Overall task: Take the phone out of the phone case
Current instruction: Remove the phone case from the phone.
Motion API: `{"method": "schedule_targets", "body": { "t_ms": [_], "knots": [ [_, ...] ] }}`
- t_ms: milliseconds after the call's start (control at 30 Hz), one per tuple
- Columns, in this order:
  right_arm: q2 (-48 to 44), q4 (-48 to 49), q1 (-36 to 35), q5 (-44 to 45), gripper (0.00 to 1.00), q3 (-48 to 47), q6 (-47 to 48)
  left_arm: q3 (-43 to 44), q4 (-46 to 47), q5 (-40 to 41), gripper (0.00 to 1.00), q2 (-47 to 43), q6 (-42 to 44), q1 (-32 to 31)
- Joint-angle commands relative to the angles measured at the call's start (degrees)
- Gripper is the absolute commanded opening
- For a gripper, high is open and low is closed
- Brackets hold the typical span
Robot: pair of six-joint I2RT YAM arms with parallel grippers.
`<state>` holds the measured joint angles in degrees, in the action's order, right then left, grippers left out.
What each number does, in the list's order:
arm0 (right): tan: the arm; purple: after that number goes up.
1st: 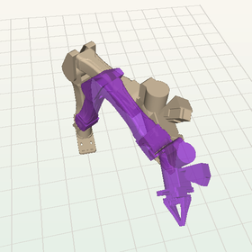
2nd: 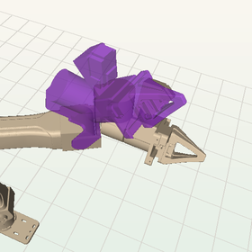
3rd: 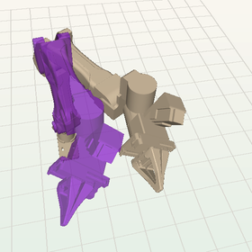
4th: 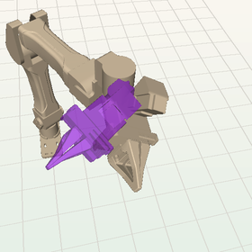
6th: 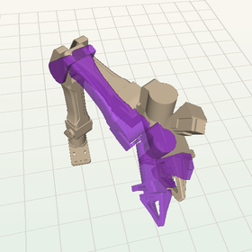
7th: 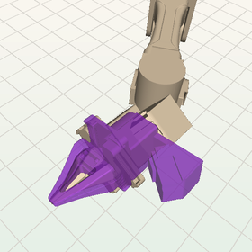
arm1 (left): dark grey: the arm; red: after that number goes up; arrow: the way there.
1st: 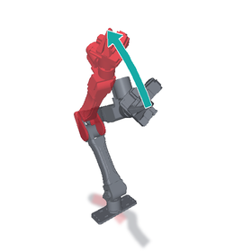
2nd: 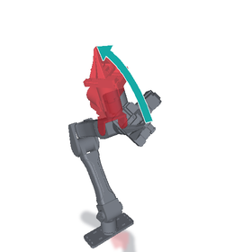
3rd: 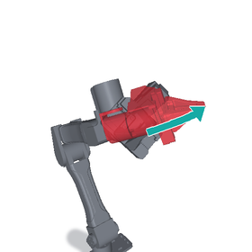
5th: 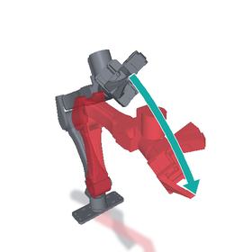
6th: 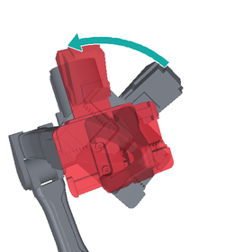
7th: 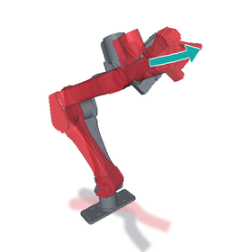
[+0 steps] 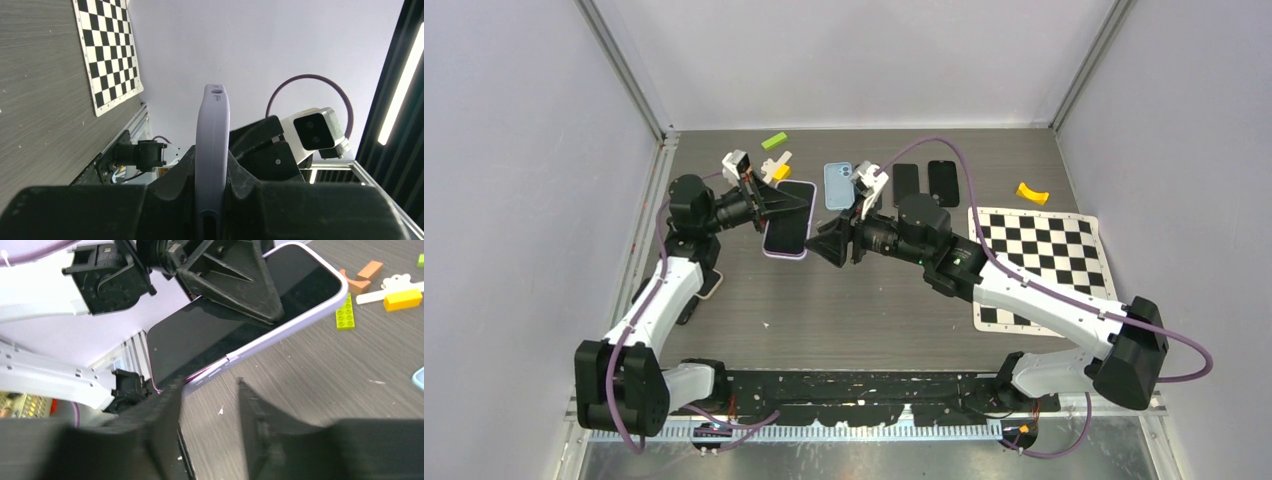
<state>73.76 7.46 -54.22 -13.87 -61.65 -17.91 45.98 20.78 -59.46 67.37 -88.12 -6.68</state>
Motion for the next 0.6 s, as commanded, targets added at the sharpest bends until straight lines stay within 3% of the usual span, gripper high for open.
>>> {"method": "schedule_targets", "body": {
  "t_ms": [0,33,167,333,467,567],
  "knots": [
    [-3.8,1.8,-1.4,2.7,0.6,3.6,-9.1,-1.1,8.1,8.0,0.0,-0.3,-9.8,-0.6],
    [-4.8,2.8,-1.4,3.6,0.64,4.2,-10.4,-2.7,9.0,10.8,0.0,0.0,-11.8,-0.2],
    [-8.6,7.9,-1.4,3.2,0.66,7.8,-18.0,-7.0,19.5,17.9,0.0,3.3,-19.6,0.0],
    [-5.8,20.7,-1.5,-2.5,0.61,10.4,-29.0,-7.9,18.1,20.5,0.0,3.1,-20.8,-0.2],
    [-1.4,30.7,-1.7,-1.8,0.28,10.5,-34.6,-9.7,15.7,21.8,0.0,0.9,-20.9,-0.2],
    [1.1,32.0,-1.9,0.9,0.22,9.9,-35.5,-10.6,15.2,22.1,0.0,-0.4,-21.3,-0.2]
  ]
}}
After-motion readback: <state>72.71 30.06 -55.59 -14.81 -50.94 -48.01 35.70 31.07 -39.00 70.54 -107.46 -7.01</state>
